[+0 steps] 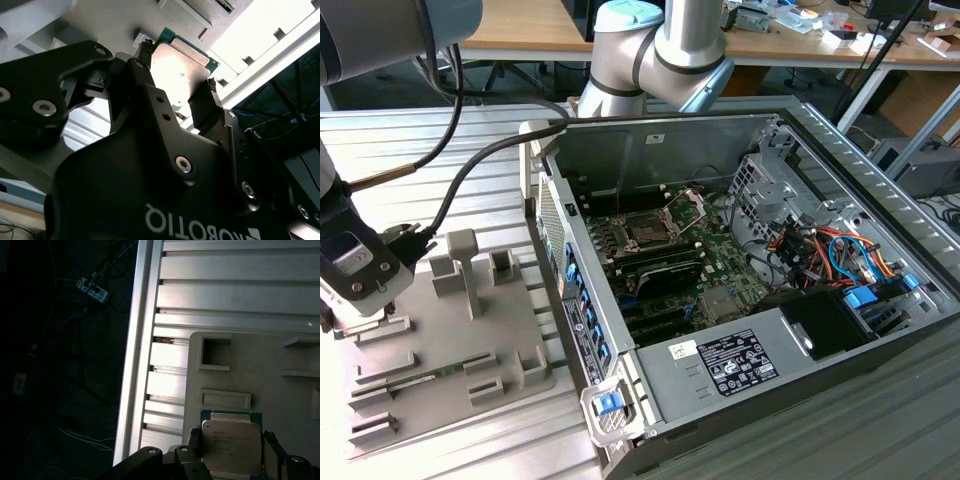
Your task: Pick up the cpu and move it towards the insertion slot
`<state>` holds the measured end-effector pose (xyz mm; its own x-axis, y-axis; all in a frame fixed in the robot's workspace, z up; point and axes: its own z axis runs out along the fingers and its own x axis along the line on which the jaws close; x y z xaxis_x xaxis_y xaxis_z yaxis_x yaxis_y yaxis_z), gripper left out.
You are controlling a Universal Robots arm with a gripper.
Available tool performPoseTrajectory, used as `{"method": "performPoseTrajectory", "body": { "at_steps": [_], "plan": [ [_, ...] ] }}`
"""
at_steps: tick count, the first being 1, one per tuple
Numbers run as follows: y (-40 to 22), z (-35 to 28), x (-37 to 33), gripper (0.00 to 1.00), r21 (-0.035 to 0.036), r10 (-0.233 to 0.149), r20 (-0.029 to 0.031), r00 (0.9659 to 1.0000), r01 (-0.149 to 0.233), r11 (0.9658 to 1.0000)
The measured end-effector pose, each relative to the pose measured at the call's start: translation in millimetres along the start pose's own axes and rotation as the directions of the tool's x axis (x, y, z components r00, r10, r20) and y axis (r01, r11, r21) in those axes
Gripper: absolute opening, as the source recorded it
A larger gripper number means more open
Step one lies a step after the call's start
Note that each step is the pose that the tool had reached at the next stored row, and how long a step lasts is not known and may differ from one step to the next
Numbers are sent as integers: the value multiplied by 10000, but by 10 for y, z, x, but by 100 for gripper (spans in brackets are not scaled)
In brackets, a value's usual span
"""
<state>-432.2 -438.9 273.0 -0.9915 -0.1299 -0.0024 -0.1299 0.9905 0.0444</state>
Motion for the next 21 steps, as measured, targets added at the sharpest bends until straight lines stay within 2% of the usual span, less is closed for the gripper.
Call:
{"method": "performPoseTrajectory", "body": {
  "at_steps": [21],
  "plan": [
    [3, -65, 0, 55, 0, 0, 0, 10000, 0, 10000]
  ]
}}
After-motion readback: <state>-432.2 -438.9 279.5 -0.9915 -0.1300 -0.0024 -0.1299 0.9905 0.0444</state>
